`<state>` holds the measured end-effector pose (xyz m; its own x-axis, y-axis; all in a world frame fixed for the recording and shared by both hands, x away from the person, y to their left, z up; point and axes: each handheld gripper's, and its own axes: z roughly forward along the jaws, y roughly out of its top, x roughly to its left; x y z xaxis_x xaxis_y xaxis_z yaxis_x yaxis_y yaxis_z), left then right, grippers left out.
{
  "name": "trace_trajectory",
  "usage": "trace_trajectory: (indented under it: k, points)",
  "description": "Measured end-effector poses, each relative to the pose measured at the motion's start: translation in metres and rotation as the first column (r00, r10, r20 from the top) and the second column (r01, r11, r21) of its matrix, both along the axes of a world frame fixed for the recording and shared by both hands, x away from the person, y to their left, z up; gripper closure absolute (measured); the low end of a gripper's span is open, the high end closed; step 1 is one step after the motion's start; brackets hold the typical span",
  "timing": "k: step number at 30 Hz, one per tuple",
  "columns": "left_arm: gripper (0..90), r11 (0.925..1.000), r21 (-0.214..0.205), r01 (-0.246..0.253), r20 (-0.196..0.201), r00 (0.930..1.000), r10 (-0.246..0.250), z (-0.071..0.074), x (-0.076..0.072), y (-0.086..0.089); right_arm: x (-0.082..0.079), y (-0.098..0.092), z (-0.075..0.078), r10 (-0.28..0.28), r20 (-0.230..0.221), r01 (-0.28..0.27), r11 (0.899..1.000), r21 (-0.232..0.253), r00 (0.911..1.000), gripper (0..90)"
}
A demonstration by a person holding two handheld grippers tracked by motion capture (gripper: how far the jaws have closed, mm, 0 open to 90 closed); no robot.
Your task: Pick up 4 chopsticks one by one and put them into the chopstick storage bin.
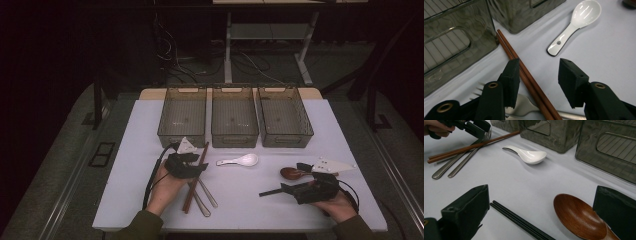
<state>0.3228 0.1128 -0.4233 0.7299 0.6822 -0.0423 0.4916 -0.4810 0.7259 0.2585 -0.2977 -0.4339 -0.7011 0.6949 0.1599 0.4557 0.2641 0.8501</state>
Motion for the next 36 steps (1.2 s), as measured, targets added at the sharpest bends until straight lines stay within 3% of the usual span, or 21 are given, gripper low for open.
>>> trace_trajectory:
  k: [5,8,23,36]
  points:
    - [53.9,0.9997,0.002,-0.023,-0.003,0.9997,0.023,0.0,0.007,-0.003,0.0,0.0,0.0,-0.002,0.001,0.002,1.0,0.0,1.0,0.6]
    - [57.1,0.9988,-0.014,-0.047,-0.031,0.9984,0.047,-0.005,0.01,-0.002,-0.001,0.0,0.0,0.001,0.001,-0.001,1.0,-0.001,1.0,0.6]
    - [60.9,0.9977,0.044,-0.051,-0.063,0.9966,0.054,-0.014,0.014,-0.003,-0.001,0.0,0.0,0.006,0.006,-0.006,1.0,-0.003,1.0,0.6]
    - [65.3,0.9975,0.05,-0.05,-0.09,0.9945,0.054,-0.018,0.014,-0.003,-0.001,0.0,0.0,0.006,0.006,-0.006,1.0,-0.001,1.0,0.6]
